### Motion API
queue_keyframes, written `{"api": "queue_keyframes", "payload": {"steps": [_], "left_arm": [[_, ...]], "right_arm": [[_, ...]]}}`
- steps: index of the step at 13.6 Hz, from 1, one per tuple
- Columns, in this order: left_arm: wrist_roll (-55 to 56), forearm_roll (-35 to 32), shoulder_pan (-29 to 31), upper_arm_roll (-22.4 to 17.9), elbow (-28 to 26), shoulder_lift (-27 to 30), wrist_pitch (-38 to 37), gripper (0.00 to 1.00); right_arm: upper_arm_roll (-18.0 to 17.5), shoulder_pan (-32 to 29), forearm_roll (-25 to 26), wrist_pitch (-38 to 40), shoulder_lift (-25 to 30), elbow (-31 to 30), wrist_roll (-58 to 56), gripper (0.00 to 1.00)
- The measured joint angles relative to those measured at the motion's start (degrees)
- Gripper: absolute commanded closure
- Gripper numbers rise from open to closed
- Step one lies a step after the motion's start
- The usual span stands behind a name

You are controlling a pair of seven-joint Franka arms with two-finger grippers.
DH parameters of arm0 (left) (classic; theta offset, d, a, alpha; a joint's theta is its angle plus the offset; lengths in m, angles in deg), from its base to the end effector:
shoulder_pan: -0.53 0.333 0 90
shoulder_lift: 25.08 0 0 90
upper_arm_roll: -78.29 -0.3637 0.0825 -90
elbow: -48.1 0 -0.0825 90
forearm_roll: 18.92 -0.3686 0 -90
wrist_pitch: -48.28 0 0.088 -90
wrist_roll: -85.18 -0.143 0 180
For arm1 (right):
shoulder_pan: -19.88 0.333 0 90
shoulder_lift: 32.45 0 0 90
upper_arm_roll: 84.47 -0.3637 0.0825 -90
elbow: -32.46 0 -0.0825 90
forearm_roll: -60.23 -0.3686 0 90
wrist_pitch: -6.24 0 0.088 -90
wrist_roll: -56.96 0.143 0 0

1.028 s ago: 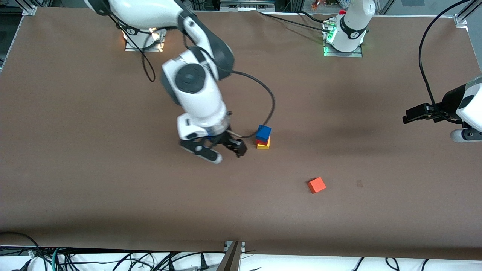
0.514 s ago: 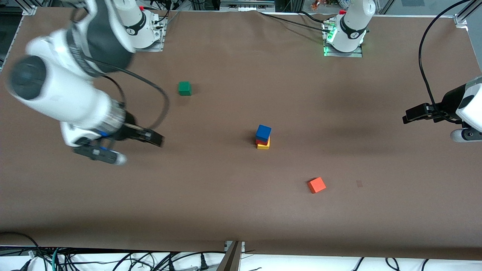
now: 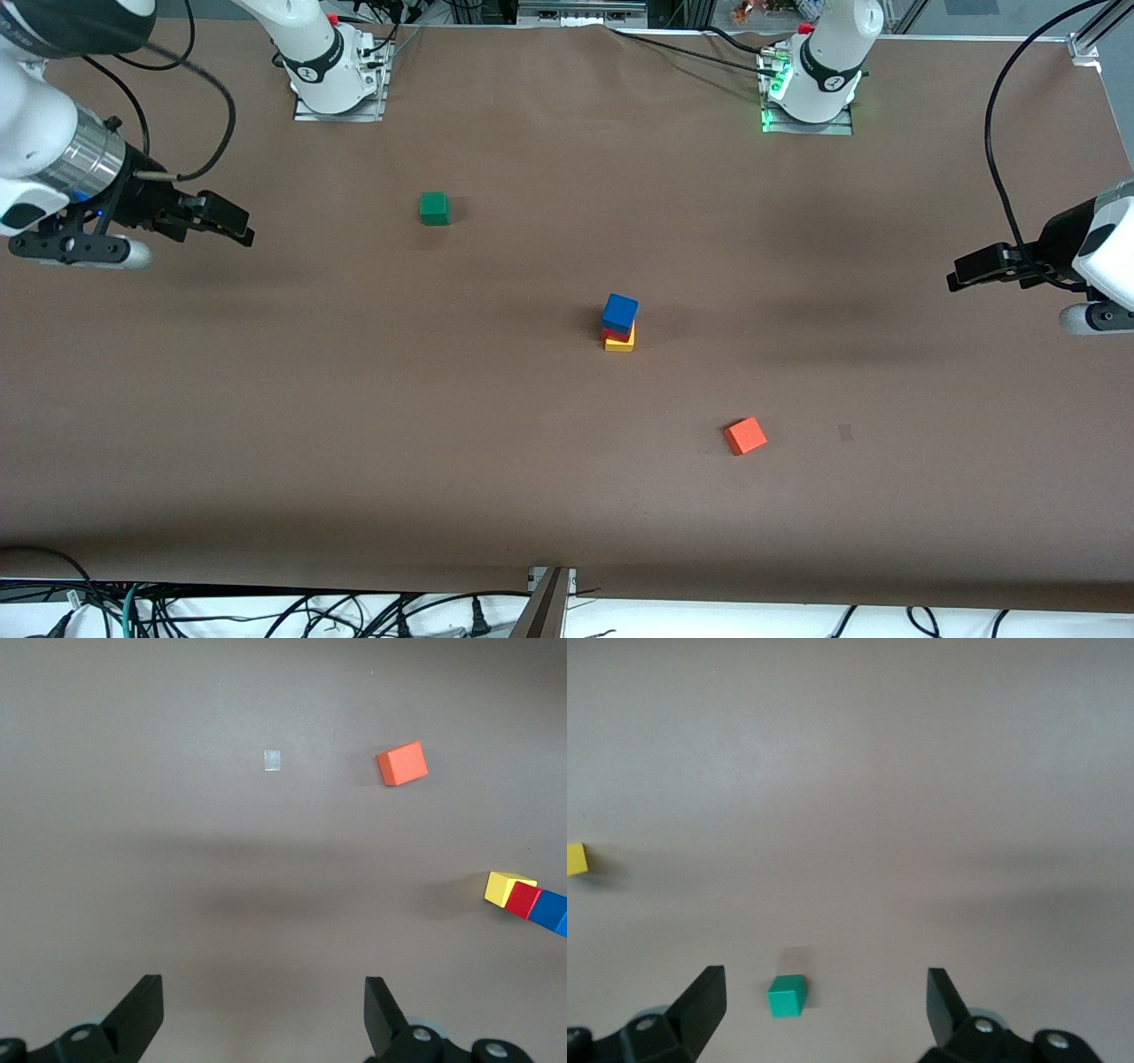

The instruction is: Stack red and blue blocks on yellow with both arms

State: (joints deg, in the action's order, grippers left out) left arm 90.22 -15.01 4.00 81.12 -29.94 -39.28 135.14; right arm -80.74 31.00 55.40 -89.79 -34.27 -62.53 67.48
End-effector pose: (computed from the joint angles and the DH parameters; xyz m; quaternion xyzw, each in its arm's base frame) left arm 0.6149 0.0008 0.5834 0.9969 0.0496 -0.0482 0.0384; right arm 0.5497 0.0831 0.5884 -0.9986 0.0320 0.0130 0.0393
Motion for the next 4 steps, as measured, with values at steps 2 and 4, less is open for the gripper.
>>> {"api": "queue_keyframes", "payload": {"steps": [2,4], "left_arm": [[0.00,0.00,0.00,0.00,0.00,0.00,0.00,0.00],[0.00,0.00,0.00,0.00,0.00,0.00,0.00,0.00]], "right_arm": [[-0.16,0.10,0.64,-0.79,-0.16,0.06,-1.12,0.00],[-0.17,0.11,0.65,-1.32,-0.68,0.35,-1.82,0.00]]}}
